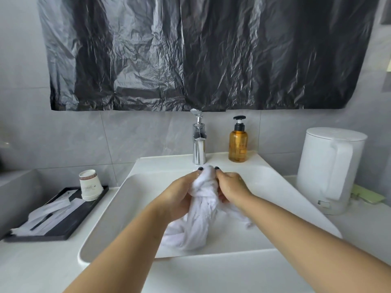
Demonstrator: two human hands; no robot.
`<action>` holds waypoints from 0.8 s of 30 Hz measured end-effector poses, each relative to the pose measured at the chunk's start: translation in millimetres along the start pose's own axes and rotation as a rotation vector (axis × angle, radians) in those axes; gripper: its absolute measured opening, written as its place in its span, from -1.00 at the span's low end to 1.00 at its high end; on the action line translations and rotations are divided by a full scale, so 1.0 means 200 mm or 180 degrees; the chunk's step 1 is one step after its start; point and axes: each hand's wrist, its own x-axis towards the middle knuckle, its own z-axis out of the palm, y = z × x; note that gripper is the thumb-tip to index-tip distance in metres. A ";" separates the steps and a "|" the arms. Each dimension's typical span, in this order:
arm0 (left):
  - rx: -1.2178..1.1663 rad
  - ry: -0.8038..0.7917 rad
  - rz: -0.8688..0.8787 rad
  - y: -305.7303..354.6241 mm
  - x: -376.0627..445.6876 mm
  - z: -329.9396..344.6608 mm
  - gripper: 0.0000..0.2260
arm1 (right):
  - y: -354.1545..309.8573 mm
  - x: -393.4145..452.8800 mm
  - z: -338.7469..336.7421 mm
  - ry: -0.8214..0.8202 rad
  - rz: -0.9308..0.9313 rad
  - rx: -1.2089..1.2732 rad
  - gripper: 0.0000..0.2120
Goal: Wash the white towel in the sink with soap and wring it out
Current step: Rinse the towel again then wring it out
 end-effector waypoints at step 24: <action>0.1047 0.1148 0.0126 0.18 -0.06 0.05 -0.91 | -0.07 -0.06 -0.27 -0.0729 0.0815 0.2394 -0.91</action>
